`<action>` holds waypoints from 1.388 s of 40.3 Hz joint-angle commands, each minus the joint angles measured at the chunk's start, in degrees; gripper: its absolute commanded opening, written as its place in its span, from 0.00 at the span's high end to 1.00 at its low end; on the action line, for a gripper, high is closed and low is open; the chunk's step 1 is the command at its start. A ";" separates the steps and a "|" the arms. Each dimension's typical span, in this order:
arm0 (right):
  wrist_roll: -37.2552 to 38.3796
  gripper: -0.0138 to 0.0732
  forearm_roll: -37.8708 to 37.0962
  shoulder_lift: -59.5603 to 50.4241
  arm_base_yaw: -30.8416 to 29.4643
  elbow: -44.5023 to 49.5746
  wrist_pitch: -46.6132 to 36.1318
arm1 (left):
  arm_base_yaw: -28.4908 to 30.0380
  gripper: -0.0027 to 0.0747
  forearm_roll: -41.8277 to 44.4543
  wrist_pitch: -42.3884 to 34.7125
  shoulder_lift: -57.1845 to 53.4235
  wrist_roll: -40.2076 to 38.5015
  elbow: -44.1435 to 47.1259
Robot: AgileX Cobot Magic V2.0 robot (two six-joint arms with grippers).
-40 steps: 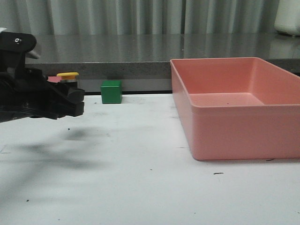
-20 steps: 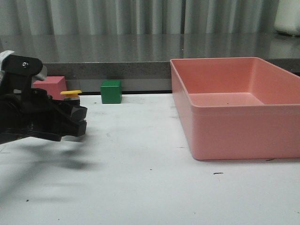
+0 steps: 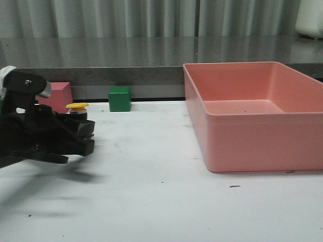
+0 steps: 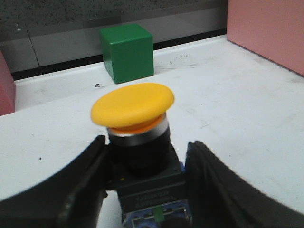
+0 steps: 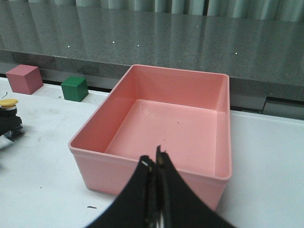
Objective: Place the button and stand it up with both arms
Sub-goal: 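Lower the button upright onto the table and open the left gripper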
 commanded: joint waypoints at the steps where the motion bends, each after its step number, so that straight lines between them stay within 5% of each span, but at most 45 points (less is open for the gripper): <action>1: -0.52 0.92 -1.08 0.52 -0.37 -1.44 -4.69 | 0.08 0.69 -0.38 -8.64 -1.47 -0.63 0.18; 8: -0.52 0.92 -1.08 0.52 -0.37 -1.44 -4.69 | 0.08 0.67 -0.38 -8.64 -1.47 -0.63 0.18; 20: -0.52 0.92 -1.08 0.52 -0.37 -1.44 -4.69 | 0.08 0.28 -0.89 -8.64 -1.47 -0.63 0.18; 44: -0.52 0.92 -1.08 0.52 -0.37 -1.44 -4.69 | 0.08 0.27 -0.66 -7.02 -9.71 2.44 3.40; 56: -0.52 0.92 -1.08 0.52 -0.37 -1.44 -4.69 | -4.54 0.27 -1.61 15.90 -26.53 1.24 4.37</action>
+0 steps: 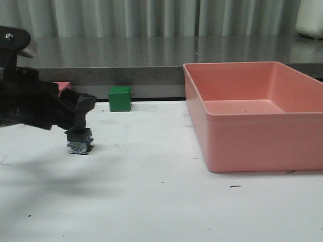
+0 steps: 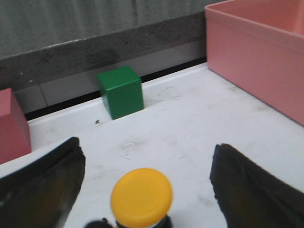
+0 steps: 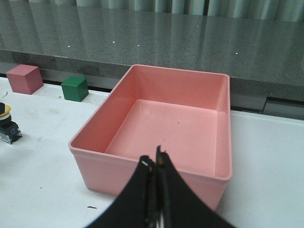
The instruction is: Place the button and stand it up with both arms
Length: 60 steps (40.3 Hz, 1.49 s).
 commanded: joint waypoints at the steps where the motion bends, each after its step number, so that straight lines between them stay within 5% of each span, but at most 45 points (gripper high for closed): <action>1: -0.52 0.92 -1.08 0.52 -0.37 -1.44 -4.69 | -2.16 0.27 -2.46 3.81 -7.73 -2.51 -0.44; 5: -0.52 0.92 -1.08 0.52 -0.37 -1.44 -4.69 | -2.98 0.27 -9.33 13.62 -14.49 -5.27 -1.07; 14: -0.52 0.92 -1.08 0.52 -0.37 -1.44 -4.69 | -2.98 0.31 -9.62 33.59 -28.57 -5.27 -1.30; 29: -0.52 0.92 -1.08 0.52 -0.37 -1.44 -4.69 | -2.98 0.99 -9.51 56.11 -54.27 -5.27 -1.30; 44: -0.52 0.92 -1.08 0.52 -0.37 -1.44 -4.69 | -2.98 0.99 -9.08 77.91 -74.87 -5.27 -1.30; 60: -0.52 0.92 -1.08 0.52 -0.37 -1.44 -4.69 | -2.98 0.99 -9.08 79.34 -79.22 -5.27 -1.30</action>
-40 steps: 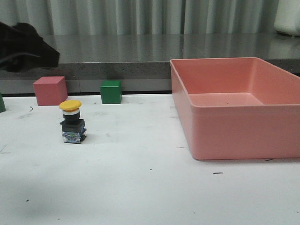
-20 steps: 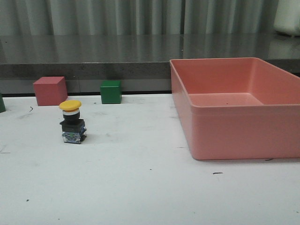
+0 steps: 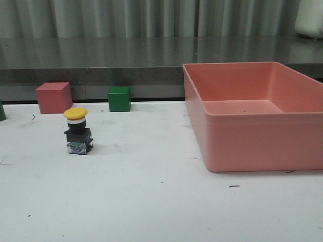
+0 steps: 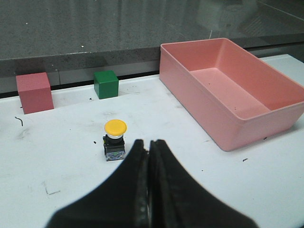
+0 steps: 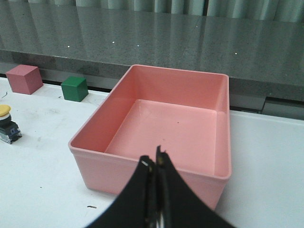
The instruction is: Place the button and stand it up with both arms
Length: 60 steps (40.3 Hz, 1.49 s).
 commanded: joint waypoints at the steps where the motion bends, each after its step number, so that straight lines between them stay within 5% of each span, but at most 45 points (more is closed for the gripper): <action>1: -0.52 0.92 -1.08 0.52 -0.37 -1.44 -4.69 | -0.51 0.99 -0.30 -4.00 0.28 -0.47 -1.52; 22: -0.52 0.92 -1.08 0.52 -0.37 -1.44 -4.69 | 0.02 0.99 -0.30 -9.06 -2.00 -0.47 1.14; 30: -0.52 0.92 -1.08 0.52 -0.37 -1.44 -4.69 | 6.51 0.99 -0.16 -20.73 -11.93 -0.47 12.73; 47: -0.52 0.92 -1.08 0.52 -0.37 -1.44 -4.64 | 21.36 0.99 -0.16 -21.83 -23.23 -0.47 29.62; 60: -0.52 0.92 -1.08 0.52 -0.37 -1.44 -4.64 | 23.52 0.99 -0.16 -21.99 -23.23 -0.47 30.57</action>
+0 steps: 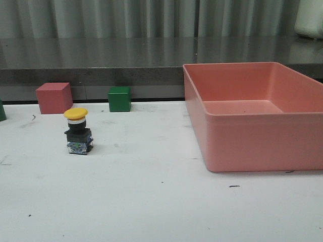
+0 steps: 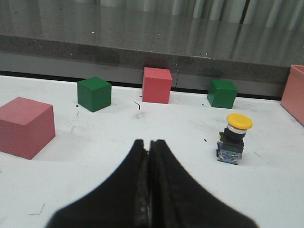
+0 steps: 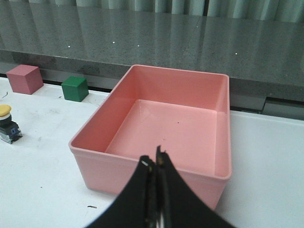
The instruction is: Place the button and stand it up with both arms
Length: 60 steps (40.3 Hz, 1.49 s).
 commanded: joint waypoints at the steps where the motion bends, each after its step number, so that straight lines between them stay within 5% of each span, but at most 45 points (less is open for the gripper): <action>1: -0.52 0.92 -1.08 0.52 -0.37 -1.44 -4.64 | 0.07 0.99 -0.16 -5.00 -1.35 -0.38 0.86; 43: -4.54 0.92 -0.40 0.52 -0.56 1.26 -7.19 | 0.07 0.99 -0.16 -5.00 -1.35 -0.38 0.86; 60: -9.69 0.92 9.53 -7.16 -14.96 18.88 -20.37 | 0.07 0.99 -0.16 -5.00 -1.35 -0.38 0.86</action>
